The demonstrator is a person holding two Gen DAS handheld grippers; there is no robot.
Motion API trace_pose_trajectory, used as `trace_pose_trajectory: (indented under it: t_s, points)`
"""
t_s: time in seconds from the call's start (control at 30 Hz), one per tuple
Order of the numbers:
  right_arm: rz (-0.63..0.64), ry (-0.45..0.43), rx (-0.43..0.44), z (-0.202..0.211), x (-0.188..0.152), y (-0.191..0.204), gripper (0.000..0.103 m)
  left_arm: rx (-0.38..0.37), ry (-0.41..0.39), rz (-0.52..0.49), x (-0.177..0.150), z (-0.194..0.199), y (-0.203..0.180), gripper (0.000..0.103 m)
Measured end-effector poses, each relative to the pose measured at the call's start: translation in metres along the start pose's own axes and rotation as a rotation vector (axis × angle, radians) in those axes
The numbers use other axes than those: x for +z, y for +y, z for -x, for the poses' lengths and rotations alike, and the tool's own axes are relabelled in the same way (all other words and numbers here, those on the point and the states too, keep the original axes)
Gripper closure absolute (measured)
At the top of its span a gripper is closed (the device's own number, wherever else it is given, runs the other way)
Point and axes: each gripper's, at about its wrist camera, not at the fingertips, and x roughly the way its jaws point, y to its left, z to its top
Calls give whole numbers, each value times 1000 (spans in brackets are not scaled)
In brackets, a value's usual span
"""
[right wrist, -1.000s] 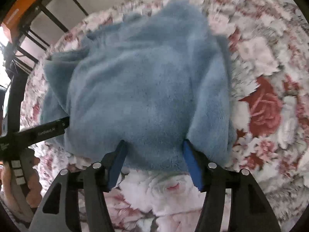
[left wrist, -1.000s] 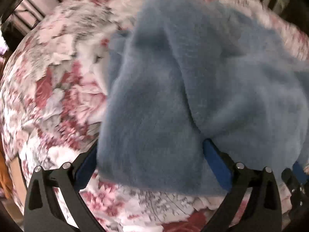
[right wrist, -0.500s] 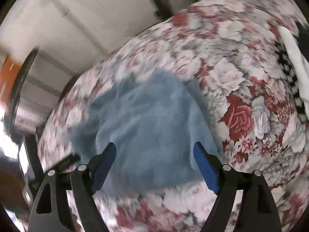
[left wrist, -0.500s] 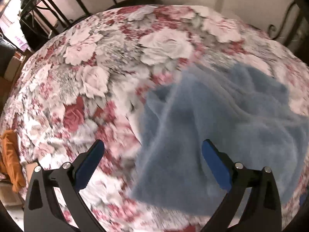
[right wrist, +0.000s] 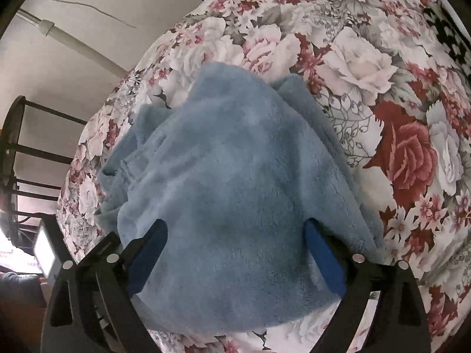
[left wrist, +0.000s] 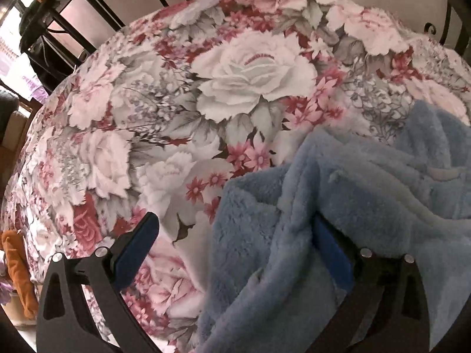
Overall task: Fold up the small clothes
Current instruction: 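Lift both open tools away from the folded jacket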
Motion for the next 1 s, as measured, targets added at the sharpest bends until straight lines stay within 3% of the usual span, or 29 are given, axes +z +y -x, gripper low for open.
trace_pose_trajectory:
  t_s: [0.27, 0.57, 0.8, 1.0]
  points:
    - [74, -94, -17, 29, -6, -3, 9, -100, -22, 49, -43, 64, 16, 5]
    - [38, -120, 47, 75, -33, -26, 9, -157, -22, 62, -104, 115, 16, 5]
    - [-45, -78, 101, 83, -60, -58, 9, -189, -3, 76, -126, 113, 14, 5]
    - [-145, 25, 151, 61, -68, -75, 9, -208, 42, 104, -125, 92, 13, 5]
